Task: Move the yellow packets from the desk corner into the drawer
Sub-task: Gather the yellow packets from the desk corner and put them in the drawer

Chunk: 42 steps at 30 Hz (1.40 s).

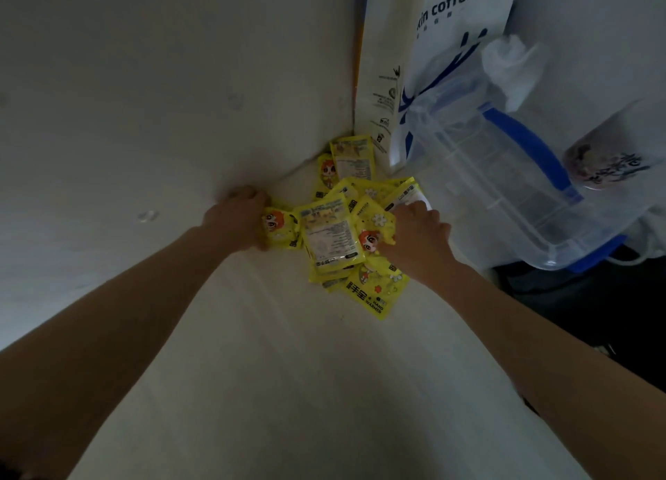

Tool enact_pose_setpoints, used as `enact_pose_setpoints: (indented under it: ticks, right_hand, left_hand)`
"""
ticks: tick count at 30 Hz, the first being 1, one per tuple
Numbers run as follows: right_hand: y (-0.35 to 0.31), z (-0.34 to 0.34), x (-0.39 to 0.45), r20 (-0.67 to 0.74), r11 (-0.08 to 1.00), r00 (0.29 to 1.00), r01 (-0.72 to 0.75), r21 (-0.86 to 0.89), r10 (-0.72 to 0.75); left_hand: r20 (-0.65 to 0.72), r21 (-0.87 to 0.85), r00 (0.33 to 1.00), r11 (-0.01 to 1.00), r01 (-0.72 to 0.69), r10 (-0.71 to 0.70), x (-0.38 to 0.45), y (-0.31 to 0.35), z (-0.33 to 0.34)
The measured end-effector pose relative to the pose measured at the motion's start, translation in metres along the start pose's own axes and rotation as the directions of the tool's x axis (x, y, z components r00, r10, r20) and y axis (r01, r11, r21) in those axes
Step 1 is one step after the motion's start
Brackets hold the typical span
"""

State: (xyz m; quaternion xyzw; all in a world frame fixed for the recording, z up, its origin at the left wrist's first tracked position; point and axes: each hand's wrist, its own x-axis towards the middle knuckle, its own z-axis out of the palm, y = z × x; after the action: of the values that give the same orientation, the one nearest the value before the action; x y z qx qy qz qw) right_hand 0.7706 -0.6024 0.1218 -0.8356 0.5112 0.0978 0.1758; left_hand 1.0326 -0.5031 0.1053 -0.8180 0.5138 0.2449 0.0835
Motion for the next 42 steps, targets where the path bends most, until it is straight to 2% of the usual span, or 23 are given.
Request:
enact_pose_setpoints:
  ticks: [3, 6, 10, 14, 19, 24, 27, 31, 33, 36, 38, 42]
  right_hand:
    - [-0.004, 0.003, 0.0, 0.015, 0.999, 1.0, 0.008, -0.033, -0.007]
    - [-0.007, 0.006, 0.003, 0.067, 0.997, 0.997, -0.047, 0.066, 0.042]
    - [-0.007, 0.005, 0.006, 0.158, 0.984, 0.984, -0.108, 0.141, 0.086]
    - [-0.004, 0.009, 0.004, 0.2, 0.966, 0.976, -0.134, 0.22, 0.09]
    - [0.0, 0.007, -0.011, 0.223, 0.935, 0.966, -0.194, 0.297, 0.129]
    - [0.005, 0.008, -0.023, 0.155, 0.939, 0.978, -0.182, 0.292, 0.142]
    - [0.01, 0.006, -0.033, 0.16, 0.914, 0.973, -0.213, 0.345, 0.166]
    - [0.017, 0.004, -0.045, 0.156, 0.895, 0.968, -0.243, 0.375, 0.197]
    - [0.02, 0.002, -0.048, 0.145, 0.885, 0.97, -0.238, 0.401, 0.195]
    - [0.023, -0.003, -0.05, 0.156, 0.852, 0.969, -0.243, 0.464, 0.191]
    - [0.024, -0.008, -0.052, 0.152, 0.845, 0.97, -0.238, 0.479, 0.188]
    - [0.018, -0.017, -0.055, 0.048, 0.764, 0.971, -0.215, 0.608, 0.235]
  left_hand:
    - [0.01, 0.048, 0.999, 0.998, -0.036, 0.036, 0.002, 0.003, 0.003]
    - [0.023, 0.148, 0.997, 0.986, -0.079, 0.076, 0.003, 0.006, 0.004]
    - [0.043, 0.188, 0.995, 0.978, -0.094, 0.088, 0.002, 0.008, 0.001]
    - [0.023, 0.259, 0.997, 0.963, -0.075, 0.072, -0.006, 0.015, 0.001]
    - [-0.069, 0.339, 0.995, 0.94, -0.05, 0.078, -0.021, 0.013, 0.009]
    - [-0.053, 0.175, 0.998, 0.984, -0.019, 0.029, -0.042, 0.01, 0.013]
    - [-0.01, -0.005, 0.997, 0.997, 0.074, -0.074, -0.055, 0.005, 0.016]
    - [0.049, -0.282, 0.986, 0.945, 0.167, -0.16, -0.071, -0.001, 0.016]
    - [0.059, -0.461, 0.984, 0.869, 0.179, -0.171, -0.078, 0.0, 0.014]
    - [0.072, -0.739, 0.979, 0.648, 0.182, -0.192, -0.088, 0.006, 0.011]
    - [0.071, -0.823, 0.975, 0.539, 0.176, -0.21, -0.092, 0.012, 0.009]
    - [0.055, -0.903, 0.972, 0.405, 0.146, -0.228, -0.092, 0.023, 0.009]
